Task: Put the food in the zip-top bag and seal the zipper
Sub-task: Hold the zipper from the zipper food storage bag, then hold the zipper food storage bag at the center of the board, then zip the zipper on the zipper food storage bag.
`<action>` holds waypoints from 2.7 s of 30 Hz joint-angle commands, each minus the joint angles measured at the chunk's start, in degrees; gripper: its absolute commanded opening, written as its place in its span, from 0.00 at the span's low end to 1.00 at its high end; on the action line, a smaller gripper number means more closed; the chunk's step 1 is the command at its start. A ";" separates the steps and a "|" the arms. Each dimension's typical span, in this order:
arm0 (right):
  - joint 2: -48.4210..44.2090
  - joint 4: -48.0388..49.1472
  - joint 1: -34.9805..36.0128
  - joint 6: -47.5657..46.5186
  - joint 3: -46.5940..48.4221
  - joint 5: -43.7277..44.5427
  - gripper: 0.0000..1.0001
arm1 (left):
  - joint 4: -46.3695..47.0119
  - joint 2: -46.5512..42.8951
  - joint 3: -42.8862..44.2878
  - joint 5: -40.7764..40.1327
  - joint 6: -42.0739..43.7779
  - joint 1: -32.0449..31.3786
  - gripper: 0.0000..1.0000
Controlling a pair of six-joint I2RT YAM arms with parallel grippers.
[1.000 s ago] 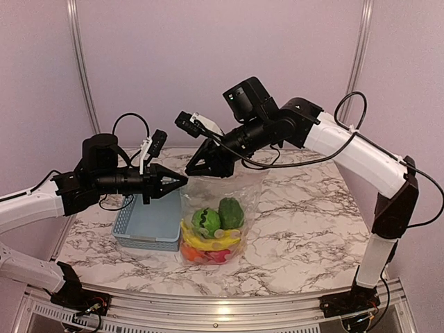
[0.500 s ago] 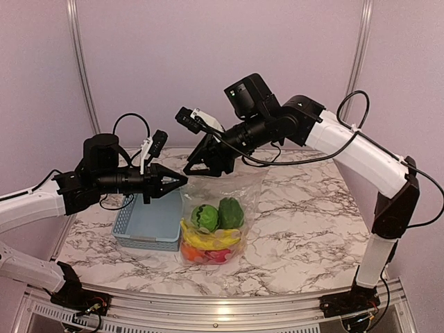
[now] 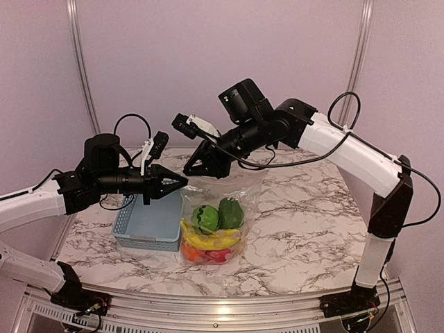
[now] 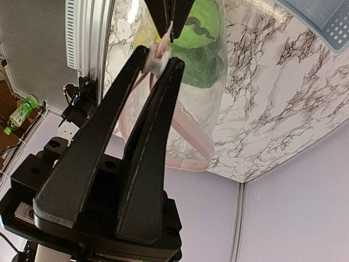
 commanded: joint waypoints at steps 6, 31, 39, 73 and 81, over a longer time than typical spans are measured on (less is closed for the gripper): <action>-0.98 0.34 0.27 -0.15 0.24 -0.58 0.07 | -1.81 0.39 1.46 0.10 0.59 0.40 0.00; -2.06 -0.49 0.35 -0.24 0.45 -0.19 0.01 | -1.63 1.73 2.83 -0.96 1.99 0.40 0.33; -2.56 -0.66 0.37 -0.24 0.05 0.52 0.01 | -0.69 5.23 5.43 1.76 3.17 0.40 0.21; -18.27 -8.10 -8.26 1.56 -17.87 19.70 0.04 | 3.70 1.82 0.31 -3.34 3.31 3.13 0.00; -23.25 -9.10 -8.40 2.12 -24.95 23.22 0.04 | 3.55 1.67 -0.36 -3.67 3.35 3.39 0.00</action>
